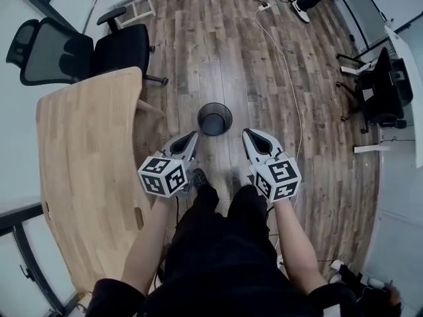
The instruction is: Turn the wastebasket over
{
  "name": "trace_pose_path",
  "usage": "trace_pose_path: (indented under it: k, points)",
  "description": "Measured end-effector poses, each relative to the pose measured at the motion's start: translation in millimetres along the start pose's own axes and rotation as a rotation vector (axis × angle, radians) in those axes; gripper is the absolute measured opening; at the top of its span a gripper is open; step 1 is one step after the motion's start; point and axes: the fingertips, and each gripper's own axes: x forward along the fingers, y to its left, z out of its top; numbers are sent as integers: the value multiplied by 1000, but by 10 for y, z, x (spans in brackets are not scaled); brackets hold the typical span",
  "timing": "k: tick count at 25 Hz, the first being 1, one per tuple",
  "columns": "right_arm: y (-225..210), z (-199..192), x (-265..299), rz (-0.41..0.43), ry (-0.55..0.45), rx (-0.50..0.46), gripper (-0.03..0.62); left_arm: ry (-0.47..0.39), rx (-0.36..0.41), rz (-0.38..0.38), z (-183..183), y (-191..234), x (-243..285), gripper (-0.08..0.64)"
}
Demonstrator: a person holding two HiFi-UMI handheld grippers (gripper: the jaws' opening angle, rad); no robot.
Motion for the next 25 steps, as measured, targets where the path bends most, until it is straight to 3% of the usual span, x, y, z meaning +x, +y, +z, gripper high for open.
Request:
trace_pose_path:
  k: [7, 16, 22, 25]
  points:
    - [-175, -131, 268, 41, 68, -11, 34, 16, -78, 18, -67, 151, 187, 17]
    - [-716, -97, 502, 194, 89, -60, 34, -23, -139, 144, -164, 2, 619, 17]
    - [-1087, -345, 710, 256, 133, -49, 34, -29, -188, 236, -326, 35, 1031, 17]
    - [-1195, -556, 841, 267, 166, -43, 34, -65, -217, 222, -403, 80, 1238, 17]
